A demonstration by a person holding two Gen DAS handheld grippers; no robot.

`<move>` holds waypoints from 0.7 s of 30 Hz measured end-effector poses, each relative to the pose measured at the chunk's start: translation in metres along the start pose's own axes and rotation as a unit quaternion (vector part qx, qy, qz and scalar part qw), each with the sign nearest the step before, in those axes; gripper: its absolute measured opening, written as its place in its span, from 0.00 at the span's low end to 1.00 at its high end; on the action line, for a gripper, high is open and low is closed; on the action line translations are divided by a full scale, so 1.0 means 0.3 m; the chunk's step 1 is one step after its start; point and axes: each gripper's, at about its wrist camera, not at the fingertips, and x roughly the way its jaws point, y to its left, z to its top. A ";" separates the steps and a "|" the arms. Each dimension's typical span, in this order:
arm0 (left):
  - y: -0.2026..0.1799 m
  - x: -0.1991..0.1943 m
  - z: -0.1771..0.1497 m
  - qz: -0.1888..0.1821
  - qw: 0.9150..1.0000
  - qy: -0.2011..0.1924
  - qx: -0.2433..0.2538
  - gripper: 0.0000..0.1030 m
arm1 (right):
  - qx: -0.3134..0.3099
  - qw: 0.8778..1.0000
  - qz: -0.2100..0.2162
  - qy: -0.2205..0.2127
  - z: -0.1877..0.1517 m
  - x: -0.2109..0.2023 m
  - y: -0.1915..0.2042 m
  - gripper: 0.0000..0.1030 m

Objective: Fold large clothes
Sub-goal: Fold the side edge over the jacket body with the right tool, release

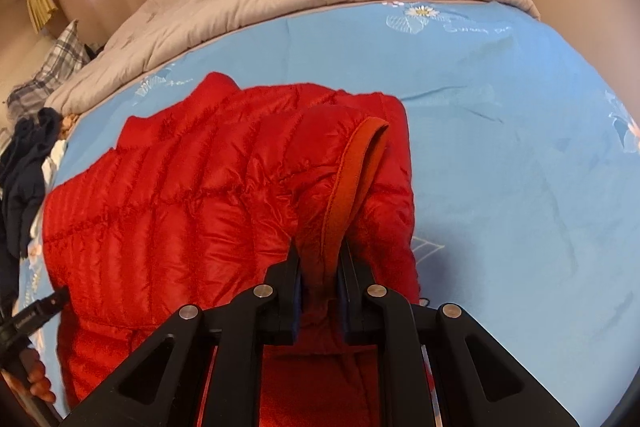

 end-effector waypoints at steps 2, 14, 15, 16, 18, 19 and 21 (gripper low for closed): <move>-0.001 0.002 -0.001 0.002 1.000 0.000 0.003 0.57 | -0.001 1.000 -0.002 0.001 -0.003 0.009 0.000 0.14; 0.001 -0.046 -0.023 0.006 1.000 -0.011 0.015 0.56 | 0.009 1.000 -0.017 -0.001 -0.006 0.000 -0.002 0.14; 0.001 -0.059 -0.027 0.008 1.000 -0.015 0.018 0.56 | 0.008 1.000 -0.016 -0.002 -0.010 -0.006 0.001 0.14; 0.002 -0.068 -0.031 0.011 1.000 -0.017 0.020 0.56 | 0.004 1.000 -0.016 -0.003 -0.013 -0.015 0.004 0.16; 0.010 -0.104 -0.045 0.018 0.999 -0.023 0.025 0.57 | -0.004 1.000 -0.026 -0.008 -0.021 -0.038 0.009 0.22; 0.016 -0.124 -0.053 0.017 0.999 -0.027 0.024 0.59 | -0.007 0.999 -0.031 -0.012 -0.025 -0.051 0.013 0.29; 0.028 -0.162 -0.064 0.012 0.999 -0.037 0.020 0.65 | -0.014 0.999 -0.044 -0.024 -0.038 -0.087 0.015 0.41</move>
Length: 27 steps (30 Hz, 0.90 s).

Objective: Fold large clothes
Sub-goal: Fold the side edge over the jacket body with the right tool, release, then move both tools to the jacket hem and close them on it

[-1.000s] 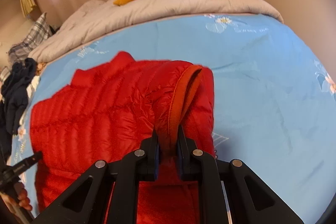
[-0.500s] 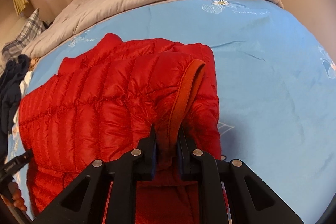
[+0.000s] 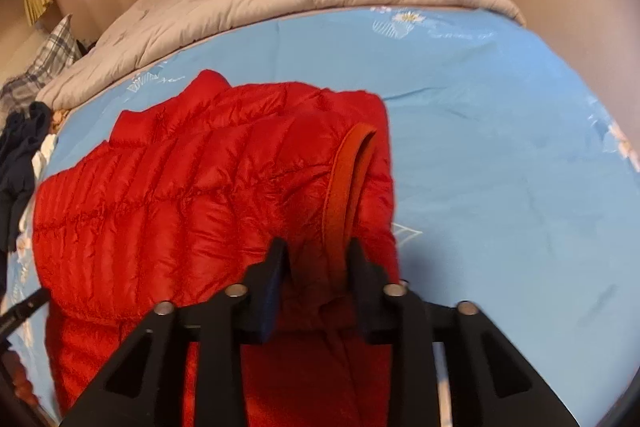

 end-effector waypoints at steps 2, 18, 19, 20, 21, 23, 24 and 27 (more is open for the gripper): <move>0.010 -0.060 -0.013 -0.005 1.000 -0.015 -0.002 0.70 | -0.004 1.000 -0.004 -0.015 -0.009 -0.043 -0.005 0.47; 0.081 -0.331 -0.270 -0.074 0.996 -0.040 -0.016 0.98 | -0.008 0.993 0.065 -0.093 -0.208 -0.353 -0.080 0.93; 0.083 -0.327 -0.297 -0.079 0.996 -0.032 -0.016 0.98 | -0.005 0.993 0.075 -0.089 -0.239 -0.355 -0.096 0.93; 0.085 -0.317 -0.321 -0.083 0.996 -0.024 -0.015 0.98 | -0.003 0.993 0.081 -0.086 -0.260 -0.355 -0.105 0.93; 0.088 -0.311 -0.340 -0.084 0.996 -0.019 -0.014 0.98 | -0.001 0.993 0.086 -0.080 -0.286 -0.353 -0.117 0.93; 0.093 -0.288 -0.388 -0.081 0.997 -0.006 -0.010 0.98 | 0.004 0.993 0.098 -0.063 -0.347 -0.344 -0.147 0.93; 0.099 -0.278 -0.410 -0.081 0.997 -0.001 -0.010 0.98 | 0.007 0.993 0.102 -0.057 -0.369 -0.345 -0.157 0.93; 0.123 -0.248 -0.477 -0.090 0.996 0.015 -0.018 0.97 | 0.018 0.993 0.110 -0.036 -0.447 -0.338 -0.198 0.93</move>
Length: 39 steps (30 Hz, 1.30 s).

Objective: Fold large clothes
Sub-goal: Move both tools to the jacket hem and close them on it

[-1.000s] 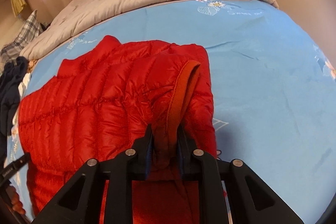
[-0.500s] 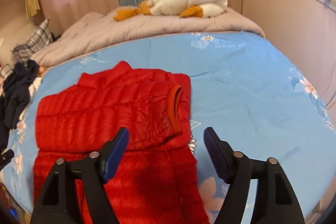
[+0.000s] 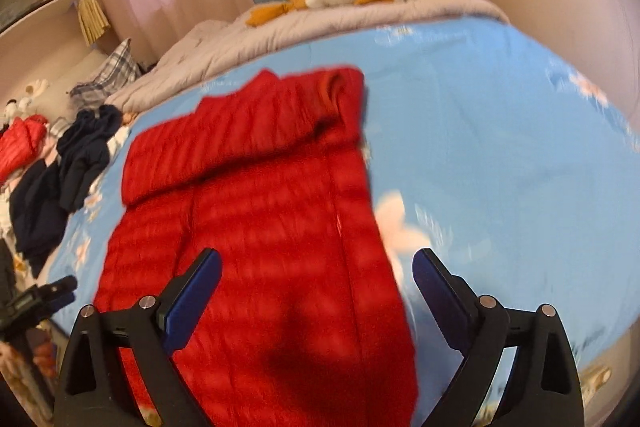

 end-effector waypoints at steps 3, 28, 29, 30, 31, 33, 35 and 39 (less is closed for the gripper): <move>0.024 0.019 -0.053 -0.002 1.000 0.013 -0.002 0.97 | 0.011 1.000 -0.006 0.013 -0.065 -0.007 -0.039 0.93; 0.036 0.028 -0.229 -0.054 0.998 0.043 0.006 0.71 | 0.004 0.998 0.015 0.066 -0.240 0.030 -0.047 0.76; 0.037 0.030 -0.229 -0.056 0.997 0.043 0.007 0.67 | 0.002 0.998 0.014 0.064 -0.244 0.030 -0.048 0.72; 0.035 0.033 -0.230 -0.061 0.997 0.043 0.008 0.65 | 0.002 0.998 0.015 0.062 -0.248 0.028 -0.052 0.71; 0.032 0.036 -0.231 -0.061 0.997 0.041 0.012 0.58 | 0.001 0.998 0.015 0.061 -0.249 0.028 -0.052 0.66; 0.021 0.032 -0.233 -0.054 0.998 0.036 0.018 0.43 | -0.005 0.998 0.019 0.058 -0.251 0.031 -0.045 0.59; 0.015 0.040 -0.235 -0.087 0.995 0.045 0.013 0.20 | -0.009 0.998 0.021 0.055 -0.250 0.034 -0.036 0.44; -0.018 0.018 -0.230 -0.072 0.996 0.035 0.027 0.14 | -0.008 0.997 0.046 0.053 -0.242 0.030 -0.016 0.23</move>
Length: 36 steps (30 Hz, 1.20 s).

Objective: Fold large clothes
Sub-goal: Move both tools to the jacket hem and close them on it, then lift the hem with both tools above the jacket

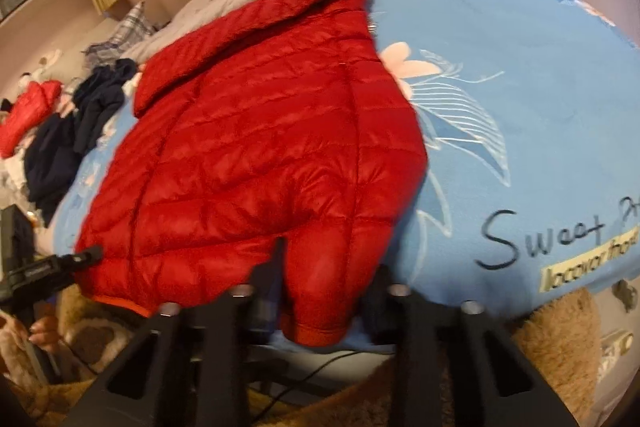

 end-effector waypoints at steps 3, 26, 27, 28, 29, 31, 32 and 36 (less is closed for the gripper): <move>-0.033 -0.050 0.015 0.004 1.000 -0.022 0.016 0.13 | 0.000 1.000 0.014 -0.015 0.012 -0.033 0.015 0.19; -0.209 -0.398 0.132 -0.007 0.981 -0.175 0.085 0.12 | -0.062 0.981 0.060 -0.172 0.152 -0.334 0.140 0.16; -0.214 -0.412 0.131 -0.008 0.980 -0.179 0.088 0.12 | -0.063 0.980 0.061 -0.176 0.157 -0.339 0.138 0.15; -0.219 -0.426 0.131 -0.010 0.979 -0.184 0.091 0.12 | -0.065 0.979 0.062 -0.181 0.156 -0.349 0.139 0.15; -0.226 -0.437 0.129 -0.010 0.978 -0.188 0.094 0.12 | -0.064 0.978 0.065 -0.188 0.156 -0.366 0.140 0.15; -0.238 -0.461 0.126 -0.011 0.975 -0.198 0.100 0.12 | -0.063 0.976 0.073 -0.197 0.157 -0.389 0.141 0.15; -0.242 -0.475 0.125 -0.014 0.974 -0.202 0.102 0.12 | -0.064 0.974 0.076 -0.203 0.156 -0.403 0.144 0.15; -0.250 -0.516 0.127 -0.021 0.970 -0.218 0.107 0.12 | -0.069 0.969 0.082 -0.221 0.157 -0.442 0.161 0.15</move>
